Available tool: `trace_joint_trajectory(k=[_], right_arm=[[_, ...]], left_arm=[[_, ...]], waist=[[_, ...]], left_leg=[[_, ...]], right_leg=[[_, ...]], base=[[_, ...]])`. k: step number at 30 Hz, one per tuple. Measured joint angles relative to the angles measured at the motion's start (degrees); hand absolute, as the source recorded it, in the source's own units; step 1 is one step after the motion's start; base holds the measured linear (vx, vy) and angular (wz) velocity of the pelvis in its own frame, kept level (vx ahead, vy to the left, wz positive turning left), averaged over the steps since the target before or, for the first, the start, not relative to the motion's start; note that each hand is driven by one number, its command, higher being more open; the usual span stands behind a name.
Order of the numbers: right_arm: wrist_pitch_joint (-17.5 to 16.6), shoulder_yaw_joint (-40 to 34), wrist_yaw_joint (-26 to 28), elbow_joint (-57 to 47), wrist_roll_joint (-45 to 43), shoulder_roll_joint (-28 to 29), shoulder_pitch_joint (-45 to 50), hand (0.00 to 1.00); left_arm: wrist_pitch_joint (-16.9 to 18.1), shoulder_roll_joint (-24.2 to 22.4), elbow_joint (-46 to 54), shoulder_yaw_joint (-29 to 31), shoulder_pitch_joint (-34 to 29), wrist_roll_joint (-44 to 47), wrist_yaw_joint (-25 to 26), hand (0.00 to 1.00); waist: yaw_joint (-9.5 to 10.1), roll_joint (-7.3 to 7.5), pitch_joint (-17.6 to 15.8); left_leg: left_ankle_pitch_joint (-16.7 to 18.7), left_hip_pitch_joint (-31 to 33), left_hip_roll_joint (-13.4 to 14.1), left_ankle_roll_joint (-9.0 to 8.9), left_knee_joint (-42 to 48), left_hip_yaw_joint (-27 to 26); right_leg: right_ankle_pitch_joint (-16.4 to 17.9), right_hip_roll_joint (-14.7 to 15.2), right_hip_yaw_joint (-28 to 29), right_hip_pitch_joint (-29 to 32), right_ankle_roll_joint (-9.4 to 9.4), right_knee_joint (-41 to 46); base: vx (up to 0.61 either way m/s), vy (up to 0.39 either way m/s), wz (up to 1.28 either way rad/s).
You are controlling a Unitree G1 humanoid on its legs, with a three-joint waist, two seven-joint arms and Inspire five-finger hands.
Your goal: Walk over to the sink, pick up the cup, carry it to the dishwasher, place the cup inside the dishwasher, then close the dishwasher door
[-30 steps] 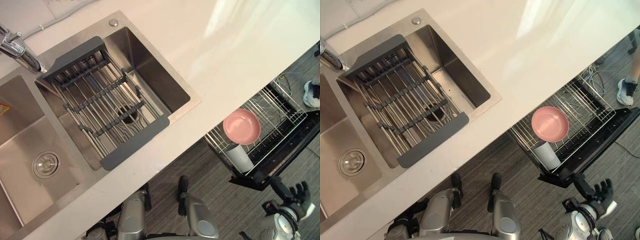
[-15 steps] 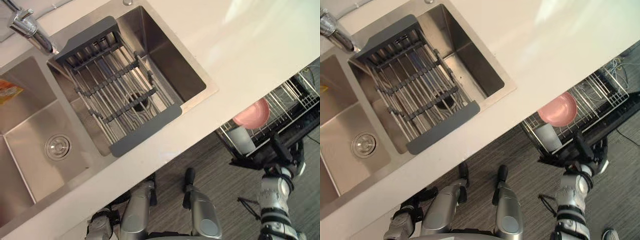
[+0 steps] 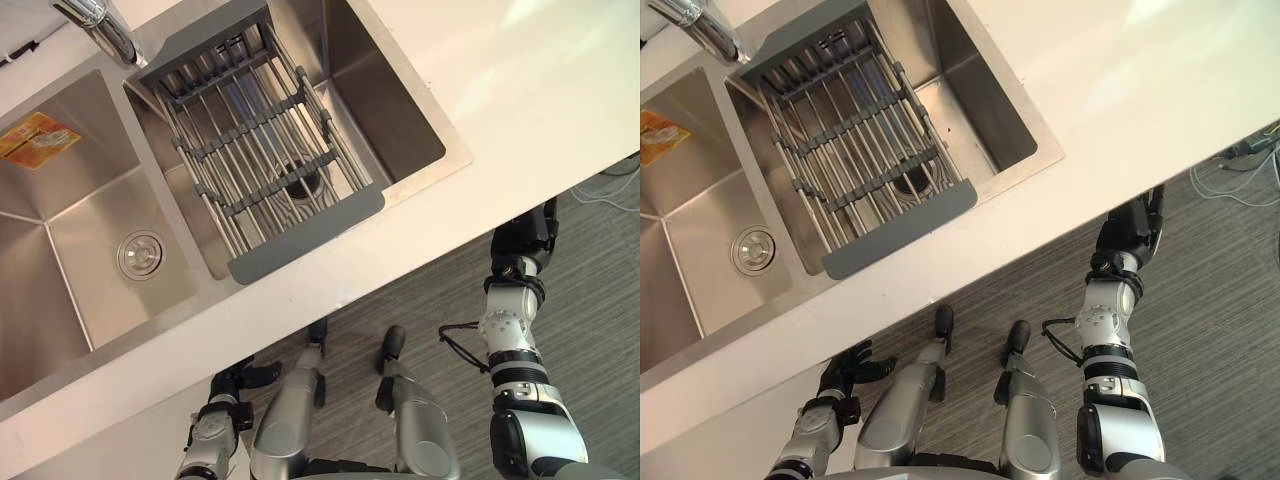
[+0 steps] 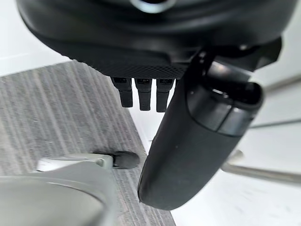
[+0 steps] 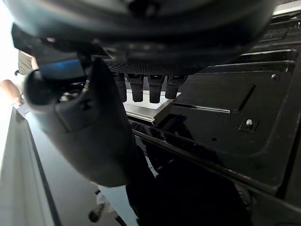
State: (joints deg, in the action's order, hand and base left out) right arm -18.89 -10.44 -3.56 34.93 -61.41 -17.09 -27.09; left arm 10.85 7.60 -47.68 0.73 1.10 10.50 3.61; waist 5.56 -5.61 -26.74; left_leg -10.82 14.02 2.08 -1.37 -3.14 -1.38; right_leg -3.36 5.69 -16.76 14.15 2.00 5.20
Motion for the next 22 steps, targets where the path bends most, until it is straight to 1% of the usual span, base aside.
trace_joint_trajectory(k=[1,2,4,6,7,8,9,11,12,13,15,17,18,20,21,22], right_arm=[[0.7,1.4,0.2,1.6,1.7,-1.4,-0.5,0.90],[0.9,1.7,0.2,1.9,2.3,-1.6,-0.5,0.90],[2.0,2.6,0.7,3.0,6.2,-2.5,-0.2,0.90],[4.2,3.3,1.0,3.0,14.4,-2.9,3.3,0.90],[5.2,4.0,1.2,3.0,16.4,-2.9,4.6,0.90],[6.9,4.9,1.2,3.0,22.4,-2.3,7.9,0.90],[8.2,5.2,1.7,3.1,26.2,-0.4,11.9,0.90],[9.7,5.1,2.3,4.4,30.7,2.8,16.5,0.90],[11.2,4.9,2.7,6.6,33.5,5.4,20.6,0.90],[11.6,4.6,2.7,7.4,34.4,6.4,22.1,0.90],[12.0,2.2,2.7,8.8,36.6,9.0,27.8,0.90],[12.0,0.6,2.5,9.0,37.5,9.5,30.8,0.90],[12.0,-0.9,2.1,9.1,39.1,9.6,32.4,0.90],[11.9,-2.0,1.9,9.2,40.7,9.6,33.5,0.90],[11.8,-2.6,1.4,9.1,43.0,9.6,33.7,0.90],[11.8,-2.6,0.9,9.2,45.0,9.6,33.7,0.90]], left_arm=[[0.0,0.0,0.0,0.0,0.4,-0.4,0.0,0.90],[0.0,0.0,0.0,0.0,0.5,-0.4,0.0,0.90],[0.0,0.0,0.0,0.0,0.7,-0.4,0.0,0.90],[-0.2,-0.1,-0.3,0.0,0.7,-0.4,0.0,0.90],[-0.5,-0.1,-0.4,0.0,0.7,-0.4,0.1,0.90],[-0.7,0.1,-0.7,0.1,0.5,-0.4,0.3,0.90],[-0.7,0.4,-1.6,0.2,0.3,-0.4,0.3,0.90],[-0.9,0.4,-2.2,0.5,-0.3,-0.4,0.3,0.90],[-1.3,0.5,-2.6,0.9,-1.4,-0.4,0.3,0.90],[-1.5,0.5,-2.6,1.2,-2.0,-0.4,0.2,0.90],[-2.0,0.5,-3.2,1.7,-4.2,-0.5,0.2,0.90],[-2.2,0.7,-4.1,2.1,-5.1,-0.6,0.1,0.90],[-3.0,1.3,-4.4,2.3,-6.1,-0.6,0.0,0.90],[-3.0,2.1,-4.6,2.3,-7.3,-1.1,-0.1,0.90],[-3.0,2.4,-4.6,2.3,-7.8,-2.0,-0.3,0.90],[-3.0,2.5,-4.6,2.3,-8.0,-2.7,-0.5,0.90]], waist=[[-0.05,0.00,0.0],[-0.07,0.01,0.0],[-0.25,0.05,0.0],[-0.67,0.39,0.2],[-0.77,0.63,0.3],[-0.90,1.18,0.8],[-0.92,1.75,1.7],[-0.91,2.68,3.1],[-0.99,3.77,4.8],[-1.06,4.15,5.5],[-1.89,5.63,7.5],[-2.30,6.41,9.7],[-2.79,7.08,11.0],[-3.40,7.82,11.9],[-3.51,8.28,12.3],[-3.46,8.43,12.6]], left_leg=[[-0.2,-0.2,0.3,-0.26,-0.2,0.1],[-0.2,-0.2,0.4,-0.30,-0.3,0.1],[-0.5,-0.7,0.7,-0.69,-0.6,0.2],[-0.4,-1.9,0.9,-1.00,-0.7,0.8],[-0.3,-2.3,0.9,-1.08,-0.8,0.9],[-0.1,-3.1,1.0,-1.31,-0.9,1.4],[0.0,-3.8,1.0,-1.50,-1.2,2.2],[0.2,-4.7,0.9,-1.55,-1.8,2.8],[0.8,-5.4,0.8,-1.49,-1.8,3.1],[0.9,-5.7,0.7,-1.31,-1.8,3.2],[1.8,-7.4,-0.1,-0.83,-1.8,3.3],[2.4,-7.7,-0.6,-0.68,-1.8,3.2],[2.7,-8.4,-0.9,-0.66,-1.8,3.2],[2.9,-9.1,-1.2,-0.82,-1.9,3.0],[3.0,-9.6,-1.3,-0.76,-1.9,3.0],[3.0,-9.8,-1.4,-0.73,-1.9,3.0]], right_leg=[[0.3,-0.3,-0.1,-0.1,-0.16,0.0],[0.3,-0.4,-0.1,-0.1,-0.15,0.0],[0.7,-0.7,-0.4,-0.5,0.01,0.0],[1.3,-1.1,-1.2,-2.1,-0.14,-0.2],[1.5,-1.2,-1.5,-2.6,-0.12,-0.2],[2.1,-1.3,-2.1,-3.6,-0.14,-0.3],[2.7,-1.3,-2.9,-4.6,-0.04,-0.3],[3.4,-1.3,-3.6,-5.7,0.20,-0.4],[4.1,-1.0,-4.0,-6.6,0.48,-0.5],[4.3,-0.9,-4.1,-7.1,0.67,-0.6],[4.7,-0.1,-4.3,-9.2,1.06,-1.0],[4.7,0.3,-4.3,-9.8,1.35,-1.7],[4.6,0.6,-4.3,-10.8,1.69,-2.4],[4.5,0.8,-4.3,-11.6,1.89,-2.8],[4.4,0.8,-4.3,-12.3,2.06,-3.2],[4.4,0.8,-4.3,-12.5,2.07,-3.3]], base=[[-0.02,-0.062,-0.02],[-0.02,-0.068,-0.01],[-0.01,-0.065,0.04],[0.01,-0.072,0.15],[0.04,-0.052,0.22],[0.07,-0.055,0.29],[0.10,-0.068,0.30],[0.13,-0.053,0.25],[0.17,-0.049,0.19],[0.21,-0.045,0.16],[0.15,0.002,0.08],[0.15,0.032,0.04],[0.16,0.032,0.02],[0.09,0.020,0.00],[0.00,0.000,0.00],[0.00,0.000,0.00]])
